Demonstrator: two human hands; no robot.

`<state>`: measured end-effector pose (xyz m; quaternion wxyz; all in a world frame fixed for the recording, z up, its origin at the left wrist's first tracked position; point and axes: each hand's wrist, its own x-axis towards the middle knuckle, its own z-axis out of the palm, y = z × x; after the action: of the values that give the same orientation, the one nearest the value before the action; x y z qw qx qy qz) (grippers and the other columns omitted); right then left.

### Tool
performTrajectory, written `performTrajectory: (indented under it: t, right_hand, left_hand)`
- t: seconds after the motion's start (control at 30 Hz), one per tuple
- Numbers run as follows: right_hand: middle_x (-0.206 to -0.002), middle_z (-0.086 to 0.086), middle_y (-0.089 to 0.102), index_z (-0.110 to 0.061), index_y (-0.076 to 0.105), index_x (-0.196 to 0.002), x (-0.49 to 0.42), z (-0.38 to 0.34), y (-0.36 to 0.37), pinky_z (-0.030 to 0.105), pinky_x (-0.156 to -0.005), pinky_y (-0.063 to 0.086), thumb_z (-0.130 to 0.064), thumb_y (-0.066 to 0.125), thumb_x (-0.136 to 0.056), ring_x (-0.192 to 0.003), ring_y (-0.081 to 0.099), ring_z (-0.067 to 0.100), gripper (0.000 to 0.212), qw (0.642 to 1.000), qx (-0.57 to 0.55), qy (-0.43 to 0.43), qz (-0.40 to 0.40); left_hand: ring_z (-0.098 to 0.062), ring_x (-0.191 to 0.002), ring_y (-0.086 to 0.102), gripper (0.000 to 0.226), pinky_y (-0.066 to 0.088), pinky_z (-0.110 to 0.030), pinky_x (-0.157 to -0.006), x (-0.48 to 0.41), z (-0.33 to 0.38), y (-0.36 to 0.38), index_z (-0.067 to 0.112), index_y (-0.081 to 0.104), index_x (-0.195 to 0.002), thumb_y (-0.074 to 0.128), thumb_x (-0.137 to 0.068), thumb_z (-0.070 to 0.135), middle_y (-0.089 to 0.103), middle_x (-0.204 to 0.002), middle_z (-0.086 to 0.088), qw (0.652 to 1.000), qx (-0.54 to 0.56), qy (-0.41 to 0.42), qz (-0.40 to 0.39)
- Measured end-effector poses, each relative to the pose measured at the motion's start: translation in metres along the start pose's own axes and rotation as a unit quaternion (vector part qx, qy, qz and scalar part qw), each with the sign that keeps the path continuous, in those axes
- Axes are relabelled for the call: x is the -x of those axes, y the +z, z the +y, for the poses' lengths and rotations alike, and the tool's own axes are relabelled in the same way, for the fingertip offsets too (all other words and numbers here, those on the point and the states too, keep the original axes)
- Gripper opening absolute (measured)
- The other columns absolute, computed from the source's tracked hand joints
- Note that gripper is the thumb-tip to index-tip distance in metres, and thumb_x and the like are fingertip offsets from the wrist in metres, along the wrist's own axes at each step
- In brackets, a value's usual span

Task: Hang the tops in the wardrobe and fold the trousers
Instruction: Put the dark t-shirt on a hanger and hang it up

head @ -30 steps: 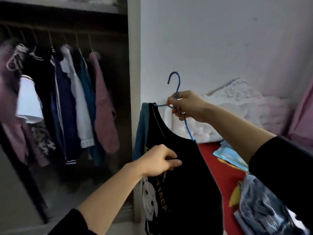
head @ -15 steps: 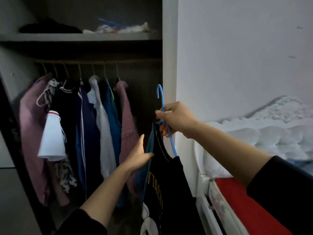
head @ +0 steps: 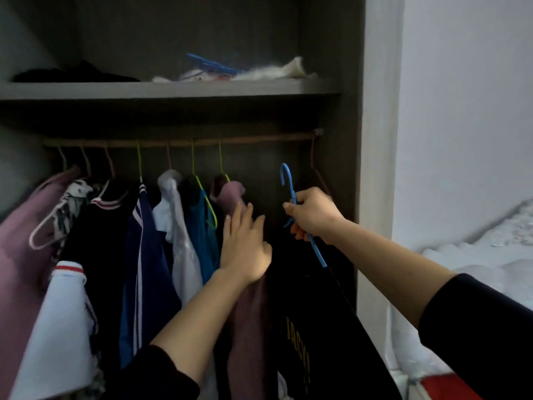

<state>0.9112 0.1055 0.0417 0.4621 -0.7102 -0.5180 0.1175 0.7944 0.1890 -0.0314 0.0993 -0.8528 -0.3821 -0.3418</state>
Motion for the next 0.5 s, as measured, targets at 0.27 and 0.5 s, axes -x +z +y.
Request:
performTrajectory:
  t: [0.27,0.5]
  right_hand:
    - [-0.069,0.004,0.064,-0.02,0.063,-0.093,-0.119,-0.032,0.033,0.023,-0.046,0.043,-0.029,0.053,-0.097,-0.051,0.058,0.012,0.015,0.994,0.036,0.017,0.102]
    - [-0.065,0.006,0.065,-0.015,0.062,-0.091,-0.213,-0.058,0.048,0.026,-0.048,0.048,-0.028,0.055,-0.096,-0.051,0.061,0.014,0.016,0.985,0.005,0.017,0.174]
  left_hand:
    - [-0.024,-0.146,-0.012,0.054,-0.012,-0.048,-0.114,-0.111,-0.072,0.007,0.021,0.056,-0.129,0.048,-0.085,0.049,0.022,-0.157,-0.004,0.989,-0.084,0.086,-0.087]
    - [-0.03,-0.145,-0.003,0.096,-0.007,-0.047,-0.117,-0.181,-0.113,-0.003,0.018,0.009,-0.15,0.063,-0.077,0.05,0.005,-0.157,-0.013,0.993,-0.065,0.077,-0.056]
